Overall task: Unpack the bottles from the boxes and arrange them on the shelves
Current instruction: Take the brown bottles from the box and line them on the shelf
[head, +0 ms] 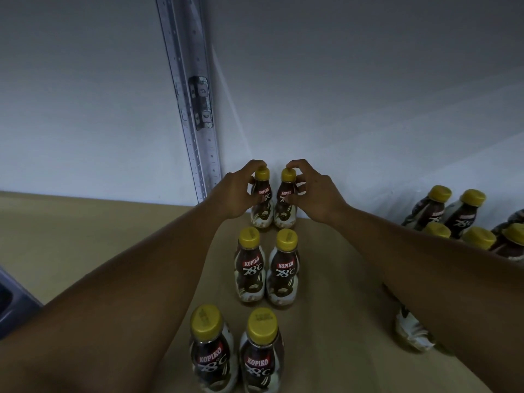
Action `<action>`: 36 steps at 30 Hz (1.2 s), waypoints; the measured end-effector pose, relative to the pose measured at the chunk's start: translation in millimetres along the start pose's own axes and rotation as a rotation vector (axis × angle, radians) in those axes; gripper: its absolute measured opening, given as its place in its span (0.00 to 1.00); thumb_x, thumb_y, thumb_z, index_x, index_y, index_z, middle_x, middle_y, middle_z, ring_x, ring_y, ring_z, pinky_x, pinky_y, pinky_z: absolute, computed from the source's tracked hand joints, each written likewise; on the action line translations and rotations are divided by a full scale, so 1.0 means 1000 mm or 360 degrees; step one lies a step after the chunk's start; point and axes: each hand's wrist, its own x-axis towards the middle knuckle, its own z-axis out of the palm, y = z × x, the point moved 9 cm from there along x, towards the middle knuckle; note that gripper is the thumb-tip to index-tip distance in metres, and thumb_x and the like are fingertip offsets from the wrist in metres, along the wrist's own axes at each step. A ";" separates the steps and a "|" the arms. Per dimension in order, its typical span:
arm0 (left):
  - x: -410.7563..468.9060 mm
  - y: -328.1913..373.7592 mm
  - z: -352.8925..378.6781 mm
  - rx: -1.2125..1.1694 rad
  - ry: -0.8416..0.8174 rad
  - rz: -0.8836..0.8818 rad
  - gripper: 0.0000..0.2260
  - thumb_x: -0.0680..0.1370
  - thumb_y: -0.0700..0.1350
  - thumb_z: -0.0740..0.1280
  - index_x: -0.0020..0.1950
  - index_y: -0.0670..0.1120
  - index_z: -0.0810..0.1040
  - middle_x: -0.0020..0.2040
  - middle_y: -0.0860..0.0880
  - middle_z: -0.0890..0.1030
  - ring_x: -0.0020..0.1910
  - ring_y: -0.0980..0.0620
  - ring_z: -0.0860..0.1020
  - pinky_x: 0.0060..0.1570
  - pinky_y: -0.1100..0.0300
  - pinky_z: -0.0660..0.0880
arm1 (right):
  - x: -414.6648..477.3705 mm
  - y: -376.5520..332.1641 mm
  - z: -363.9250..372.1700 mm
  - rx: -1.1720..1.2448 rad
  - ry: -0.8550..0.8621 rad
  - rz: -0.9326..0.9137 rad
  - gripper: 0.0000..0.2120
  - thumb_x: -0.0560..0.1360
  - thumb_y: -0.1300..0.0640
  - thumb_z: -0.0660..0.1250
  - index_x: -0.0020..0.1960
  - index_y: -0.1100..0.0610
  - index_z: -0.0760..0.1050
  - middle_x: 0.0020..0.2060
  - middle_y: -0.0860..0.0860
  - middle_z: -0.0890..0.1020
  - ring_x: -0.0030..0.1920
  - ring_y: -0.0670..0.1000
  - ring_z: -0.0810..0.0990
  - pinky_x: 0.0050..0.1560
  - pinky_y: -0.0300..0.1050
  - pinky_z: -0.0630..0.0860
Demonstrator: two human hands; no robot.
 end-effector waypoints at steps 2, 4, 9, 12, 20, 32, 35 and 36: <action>0.000 -0.001 0.000 0.0002 0.0006 0.0005 0.30 0.76 0.44 0.75 0.74 0.55 0.66 0.60 0.45 0.81 0.43 0.47 0.84 0.51 0.46 0.81 | 0.000 -0.001 0.001 0.0007 -0.0002 -0.0007 0.30 0.74 0.60 0.75 0.71 0.47 0.66 0.56 0.54 0.81 0.51 0.54 0.82 0.55 0.52 0.82; 0.000 -0.001 0.000 0.0017 0.0013 0.0002 0.30 0.76 0.44 0.75 0.74 0.55 0.66 0.60 0.44 0.81 0.41 0.47 0.84 0.51 0.46 0.81 | 0.000 -0.002 0.001 0.0004 -0.0004 -0.0015 0.29 0.75 0.60 0.75 0.71 0.47 0.66 0.57 0.54 0.81 0.51 0.54 0.82 0.55 0.52 0.82; -0.001 0.003 -0.001 0.0059 0.0018 0.0007 0.29 0.77 0.45 0.74 0.74 0.55 0.66 0.60 0.45 0.81 0.39 0.50 0.83 0.50 0.47 0.81 | -0.002 0.000 -0.001 -0.0038 0.0010 -0.0030 0.29 0.75 0.58 0.75 0.70 0.46 0.66 0.55 0.54 0.81 0.49 0.53 0.82 0.53 0.50 0.82; -0.001 0.005 0.001 0.0066 -0.0004 0.0006 0.28 0.77 0.45 0.74 0.74 0.55 0.65 0.61 0.45 0.81 0.39 0.50 0.83 0.50 0.48 0.81 | -0.005 0.001 -0.002 -0.0063 0.0010 -0.0030 0.29 0.75 0.58 0.75 0.70 0.46 0.66 0.55 0.54 0.81 0.48 0.53 0.83 0.51 0.50 0.83; -0.004 0.008 0.001 0.0033 -0.0038 0.0009 0.31 0.78 0.45 0.74 0.78 0.53 0.63 0.65 0.43 0.79 0.42 0.53 0.82 0.54 0.50 0.80 | -0.006 0.001 -0.004 -0.0020 -0.0045 0.0014 0.32 0.74 0.56 0.76 0.73 0.46 0.65 0.58 0.54 0.80 0.50 0.54 0.82 0.50 0.47 0.82; -0.042 0.042 -0.051 -0.0226 0.0099 -0.0285 0.08 0.83 0.49 0.65 0.60 0.51 0.80 0.55 0.46 0.84 0.48 0.49 0.84 0.50 0.54 0.80 | -0.048 -0.041 -0.044 0.0022 0.0093 0.0040 0.08 0.78 0.49 0.71 0.57 0.46 0.77 0.53 0.46 0.81 0.50 0.45 0.79 0.48 0.30 0.72; -0.064 0.059 -0.063 -0.0337 0.0062 -0.0340 0.07 0.83 0.47 0.64 0.57 0.50 0.82 0.52 0.46 0.84 0.45 0.51 0.84 0.51 0.44 0.80 | -0.066 -0.063 -0.049 0.0067 0.0065 0.0006 0.04 0.79 0.49 0.70 0.52 0.47 0.78 0.48 0.44 0.83 0.46 0.40 0.80 0.41 0.22 0.69; -0.073 0.065 -0.066 -0.0363 0.0052 -0.0359 0.08 0.83 0.46 0.64 0.57 0.49 0.82 0.52 0.46 0.84 0.44 0.52 0.84 0.51 0.44 0.80 | -0.072 -0.069 -0.051 0.0090 0.0065 -0.0005 0.04 0.79 0.49 0.70 0.52 0.48 0.79 0.48 0.45 0.83 0.46 0.41 0.80 0.41 0.23 0.71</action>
